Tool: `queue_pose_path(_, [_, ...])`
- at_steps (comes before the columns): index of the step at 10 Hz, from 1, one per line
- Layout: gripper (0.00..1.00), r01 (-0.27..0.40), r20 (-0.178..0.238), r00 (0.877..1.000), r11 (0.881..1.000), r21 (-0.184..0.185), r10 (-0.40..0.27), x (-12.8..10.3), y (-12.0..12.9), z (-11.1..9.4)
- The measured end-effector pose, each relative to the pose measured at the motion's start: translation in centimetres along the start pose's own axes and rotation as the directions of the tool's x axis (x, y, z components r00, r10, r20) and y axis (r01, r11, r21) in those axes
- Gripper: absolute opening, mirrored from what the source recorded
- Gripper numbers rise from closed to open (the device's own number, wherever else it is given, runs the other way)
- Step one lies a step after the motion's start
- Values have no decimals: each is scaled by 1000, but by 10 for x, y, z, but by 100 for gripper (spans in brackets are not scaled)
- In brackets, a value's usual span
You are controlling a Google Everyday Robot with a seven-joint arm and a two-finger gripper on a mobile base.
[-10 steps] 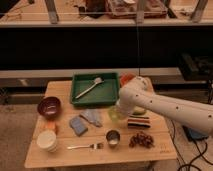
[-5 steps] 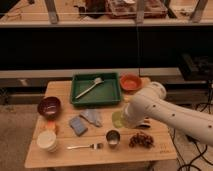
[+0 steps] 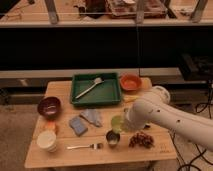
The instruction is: Stack cups into tray
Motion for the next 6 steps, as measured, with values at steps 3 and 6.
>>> queue_pose_path(3, [16,78,3,997,997,-26,-78,-11,7,3])
queue_pose_path(6, [16,105,0,995,994,-38,-105,-10,19,3])
